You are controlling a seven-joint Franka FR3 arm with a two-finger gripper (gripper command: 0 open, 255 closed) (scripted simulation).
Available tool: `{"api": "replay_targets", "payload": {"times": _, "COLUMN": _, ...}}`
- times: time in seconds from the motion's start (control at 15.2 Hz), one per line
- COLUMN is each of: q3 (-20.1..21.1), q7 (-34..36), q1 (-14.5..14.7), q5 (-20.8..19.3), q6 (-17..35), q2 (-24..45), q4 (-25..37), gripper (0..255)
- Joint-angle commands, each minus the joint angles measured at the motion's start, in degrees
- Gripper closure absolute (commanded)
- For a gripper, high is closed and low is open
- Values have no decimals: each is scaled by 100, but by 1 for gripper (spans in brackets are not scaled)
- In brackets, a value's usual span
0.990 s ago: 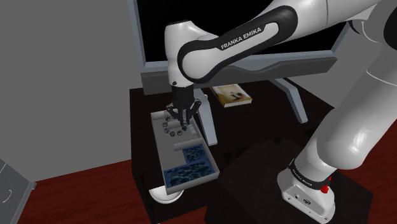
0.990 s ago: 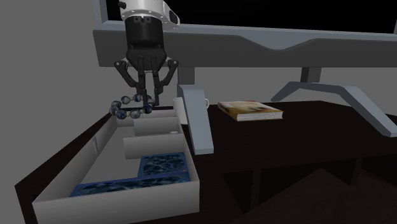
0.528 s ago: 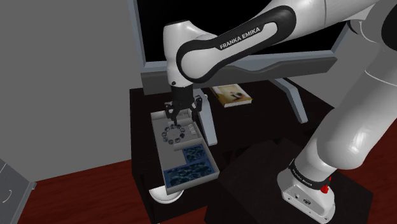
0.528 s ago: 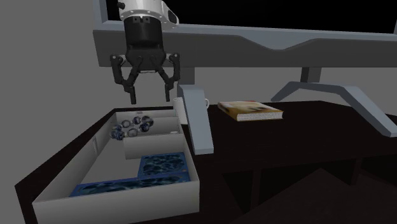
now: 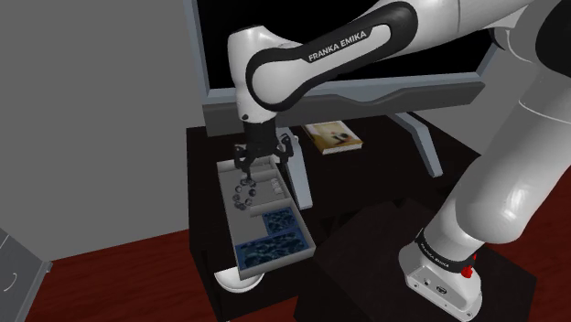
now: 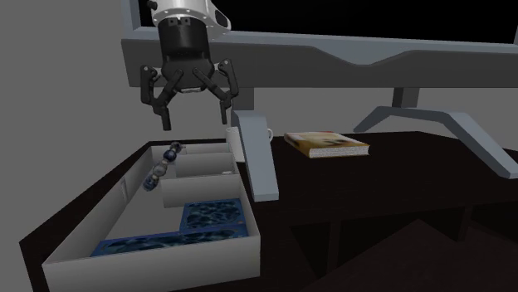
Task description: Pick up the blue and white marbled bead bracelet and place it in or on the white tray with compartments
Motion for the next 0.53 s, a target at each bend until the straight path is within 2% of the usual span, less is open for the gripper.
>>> {"api": "replay_targets", "payload": {"times": 0.0, "q3": -32, "q7": -450, "q1": -43, "q5": 7, "q6": -137, "q2": 212, "q4": 57, "gripper": 0}}
{"api": "replay_targets", "payload": {"times": 0.46, "q3": 35, "q7": -446, "q1": -108, "q5": 2, "q6": -137, "q2": 214, "q4": 57, "gripper": 0}}
